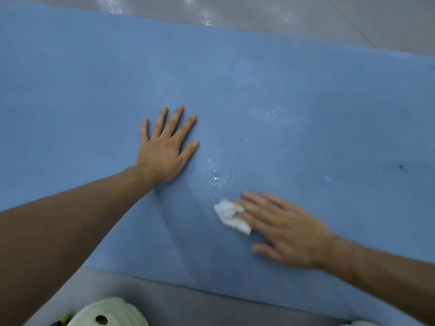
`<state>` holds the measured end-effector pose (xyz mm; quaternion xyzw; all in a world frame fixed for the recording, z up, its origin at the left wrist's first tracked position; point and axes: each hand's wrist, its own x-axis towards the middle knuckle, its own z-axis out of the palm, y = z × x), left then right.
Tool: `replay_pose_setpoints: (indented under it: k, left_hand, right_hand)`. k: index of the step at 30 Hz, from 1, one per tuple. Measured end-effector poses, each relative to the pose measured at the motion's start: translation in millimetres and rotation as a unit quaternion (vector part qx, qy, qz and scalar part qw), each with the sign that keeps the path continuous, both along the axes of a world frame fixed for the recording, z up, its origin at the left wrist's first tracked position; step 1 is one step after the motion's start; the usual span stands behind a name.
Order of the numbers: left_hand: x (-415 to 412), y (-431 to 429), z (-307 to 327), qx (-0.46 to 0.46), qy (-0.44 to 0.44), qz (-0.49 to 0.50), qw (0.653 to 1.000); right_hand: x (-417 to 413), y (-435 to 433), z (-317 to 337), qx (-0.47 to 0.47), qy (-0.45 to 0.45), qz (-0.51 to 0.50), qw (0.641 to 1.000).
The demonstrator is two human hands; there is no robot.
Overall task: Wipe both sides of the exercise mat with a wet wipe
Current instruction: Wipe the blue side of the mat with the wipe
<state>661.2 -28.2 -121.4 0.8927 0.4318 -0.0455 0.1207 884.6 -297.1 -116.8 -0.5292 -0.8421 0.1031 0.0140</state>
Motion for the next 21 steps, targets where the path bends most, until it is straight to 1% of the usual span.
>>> replay_pose_setpoints:
  k: [2, 5, 7, 9, 10, 12, 14, 17, 19, 21]
  left_hand:
    - [0, 0, 0, -0.002, 0.002, -0.001, 1.0]
    - [-1, 0, -2, 0.005, 0.002, -0.001, 1.0]
    - [-1, -1, -3, 0.012, 0.0, -0.001, 1.0]
    - [0, -1, -3, 0.01, -0.001, -0.001, 1.0]
    - [0, -2, -2, 0.009, -0.001, -0.001, 1.0]
    - [1, -2, -2, 0.008, -0.003, -0.003, 1.0]
    - [1, -2, -1, 0.007, -0.005, -0.006, 1.0]
    - [0, -1, -1, 0.008, -0.004, -0.009, 1.0]
    - [0, -1, -2, 0.014, -0.004, -0.009, 1.0]
    - [0, -1, -3, 0.02, -0.006, -0.008, 1.0]
  right_hand:
    - [39, 18, -3, 0.024, -0.025, -0.091, 0.995]
    - [110, 33, 2, 0.013, -0.085, -0.232, 0.969]
    - [148, 35, 10, -0.019, -0.095, -0.285, 0.954]
    - [161, 33, 13, -0.06, -0.085, -0.294, 0.95]
    - [159, 32, 11, -0.069, -0.075, -0.288, 0.952]
    - [142, 26, 7, -0.058, -0.052, -0.263, 0.962]
    - [117, 11, 6, -0.041, -0.034, -0.21, 0.976]
    - [73, -26, 10, -0.049, -0.001, -0.071, 0.996]
    - [47, -51, 14, -0.057, -0.006, 0.024, 0.998]
    - [40, -64, 13, -0.05, -0.02, 0.069, 0.996]
